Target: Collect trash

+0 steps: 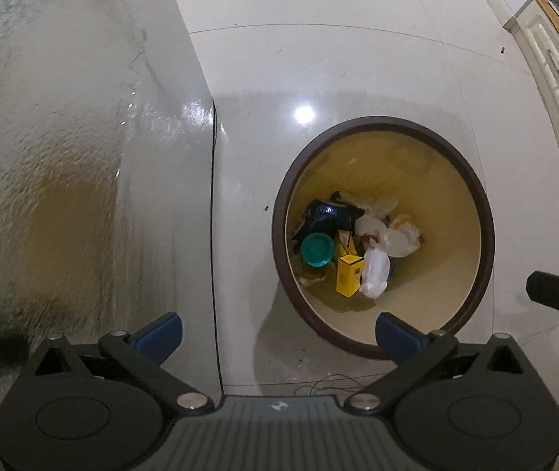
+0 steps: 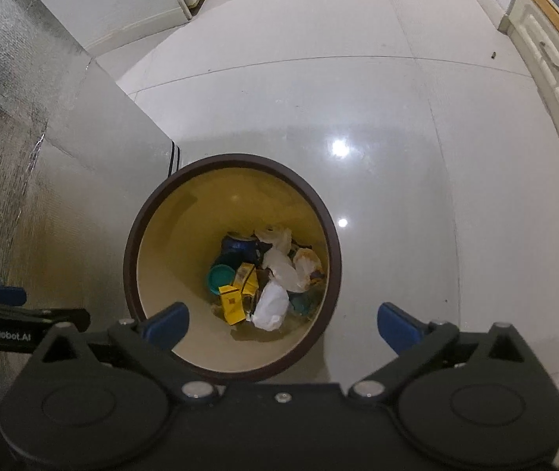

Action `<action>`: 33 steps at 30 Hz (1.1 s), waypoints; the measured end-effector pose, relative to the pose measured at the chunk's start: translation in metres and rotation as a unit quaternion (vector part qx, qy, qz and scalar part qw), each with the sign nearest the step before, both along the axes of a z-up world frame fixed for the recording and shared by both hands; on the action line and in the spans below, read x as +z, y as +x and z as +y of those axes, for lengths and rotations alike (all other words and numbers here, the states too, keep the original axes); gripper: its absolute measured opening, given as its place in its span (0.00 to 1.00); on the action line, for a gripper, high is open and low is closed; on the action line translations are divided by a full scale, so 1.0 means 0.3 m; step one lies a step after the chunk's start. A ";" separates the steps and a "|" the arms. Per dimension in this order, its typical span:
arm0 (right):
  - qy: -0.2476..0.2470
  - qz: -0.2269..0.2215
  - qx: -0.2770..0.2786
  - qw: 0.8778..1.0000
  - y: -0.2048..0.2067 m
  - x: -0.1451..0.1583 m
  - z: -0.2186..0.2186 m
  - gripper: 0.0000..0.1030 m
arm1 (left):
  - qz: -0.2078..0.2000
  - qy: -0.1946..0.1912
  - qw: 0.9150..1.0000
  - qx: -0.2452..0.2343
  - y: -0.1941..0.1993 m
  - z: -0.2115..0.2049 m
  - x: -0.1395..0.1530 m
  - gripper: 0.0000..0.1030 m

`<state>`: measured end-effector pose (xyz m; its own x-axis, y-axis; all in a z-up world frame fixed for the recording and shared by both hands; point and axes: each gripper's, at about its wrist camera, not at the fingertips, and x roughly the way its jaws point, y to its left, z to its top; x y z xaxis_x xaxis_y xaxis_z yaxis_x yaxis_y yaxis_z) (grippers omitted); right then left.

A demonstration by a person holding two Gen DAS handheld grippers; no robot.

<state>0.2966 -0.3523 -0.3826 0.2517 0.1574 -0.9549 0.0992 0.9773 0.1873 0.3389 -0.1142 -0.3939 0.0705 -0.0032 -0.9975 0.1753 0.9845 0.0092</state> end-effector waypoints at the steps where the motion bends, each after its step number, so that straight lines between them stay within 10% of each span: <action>1: -0.001 -0.001 -0.001 1.000 -0.009 0.006 -0.004 1.00 | -0.005 0.002 1.000 0.000 -0.008 0.000 0.008 1.00; 33: -0.055 -0.150 -0.030 0.987 -0.448 0.694 -0.053 1.00 | -0.222 -0.027 0.975 -0.016 -0.444 -0.031 0.770 1.00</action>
